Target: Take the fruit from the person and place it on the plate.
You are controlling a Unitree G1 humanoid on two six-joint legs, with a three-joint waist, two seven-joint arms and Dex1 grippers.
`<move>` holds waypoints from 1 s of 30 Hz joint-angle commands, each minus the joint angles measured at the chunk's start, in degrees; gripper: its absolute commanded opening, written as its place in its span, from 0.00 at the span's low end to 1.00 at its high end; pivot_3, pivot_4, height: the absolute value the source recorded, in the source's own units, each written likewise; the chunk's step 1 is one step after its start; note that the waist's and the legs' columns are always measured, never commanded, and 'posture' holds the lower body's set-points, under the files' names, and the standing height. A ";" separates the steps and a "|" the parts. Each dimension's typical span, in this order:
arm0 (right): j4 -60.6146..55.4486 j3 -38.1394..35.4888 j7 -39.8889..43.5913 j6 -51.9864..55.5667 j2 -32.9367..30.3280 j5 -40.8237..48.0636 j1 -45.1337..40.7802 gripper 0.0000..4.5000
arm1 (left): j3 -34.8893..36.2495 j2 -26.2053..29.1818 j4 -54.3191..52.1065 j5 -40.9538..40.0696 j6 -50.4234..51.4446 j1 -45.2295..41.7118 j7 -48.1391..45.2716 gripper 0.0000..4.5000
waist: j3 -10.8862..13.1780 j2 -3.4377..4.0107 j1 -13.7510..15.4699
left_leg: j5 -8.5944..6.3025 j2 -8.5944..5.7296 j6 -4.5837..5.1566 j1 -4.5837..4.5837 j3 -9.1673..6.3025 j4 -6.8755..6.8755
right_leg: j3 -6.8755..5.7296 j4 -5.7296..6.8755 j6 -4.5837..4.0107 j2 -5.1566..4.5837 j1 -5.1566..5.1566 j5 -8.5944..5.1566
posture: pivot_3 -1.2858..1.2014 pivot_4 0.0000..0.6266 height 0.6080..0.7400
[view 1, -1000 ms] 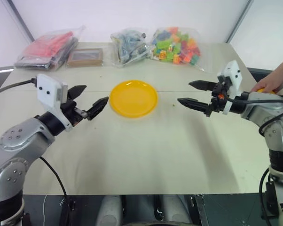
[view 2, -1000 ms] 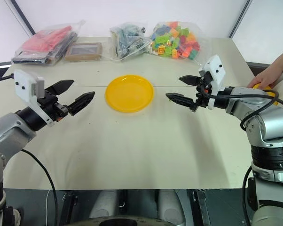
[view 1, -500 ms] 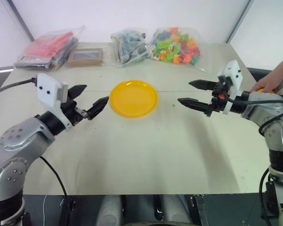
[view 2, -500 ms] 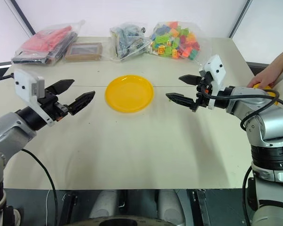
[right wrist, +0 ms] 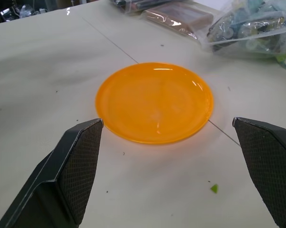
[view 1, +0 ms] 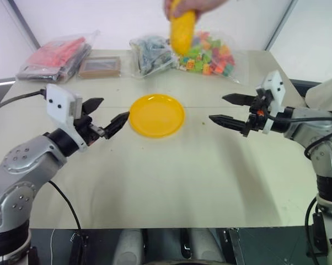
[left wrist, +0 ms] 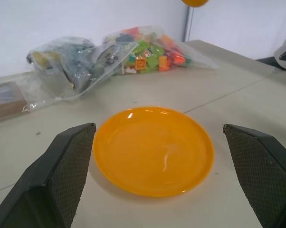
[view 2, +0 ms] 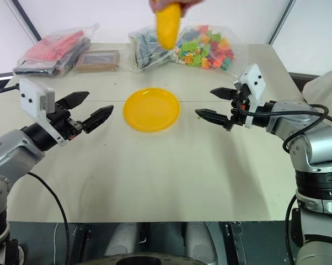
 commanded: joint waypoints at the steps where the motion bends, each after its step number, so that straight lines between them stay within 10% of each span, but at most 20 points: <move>1: -0.16 -2.84 -3.67 2.15 1.39 1.91 -3.77 0.99 | 0.43 -0.30 -0.53 0.29 -1.48 -1.23 0.14 1.00 | 0.00 0.00 -0.01 | 0.00 0.00 0.00 0.00 0.00 0.00 | 0.00 0.00 0.00 0.00 0.00 0.00 | 0.52 0.24 0.93; 13: 4.56 -9.79 -29.52 26.70 20.38 12.57 -24.33 0.99 | -2.00 -1.35 0.71 2.29 -2.13 -3.52 -0.49 1.00 | 0.00 0.01 0.07 | 0.01 0.00 -0.01 -0.01 0.01 0.00 | 0.00 0.11 -0.01 0.00 -0.04 0.00 | 0.52 0.24 0.93; 30: 17.34 -4.70 -30.57 18.99 27.38 7.44 -35.97 0.99 | -1.67 -2.20 -0.29 2.92 -2.80 -3.86 0.30 1.00 | -0.01 0.00 -0.17 | 0.01 0.01 -0.01 -0.03 0.04 -0.04 | -0.01 0.09 -0.01 0.00 -0.09 0.00 | 0.52 0.24 0.93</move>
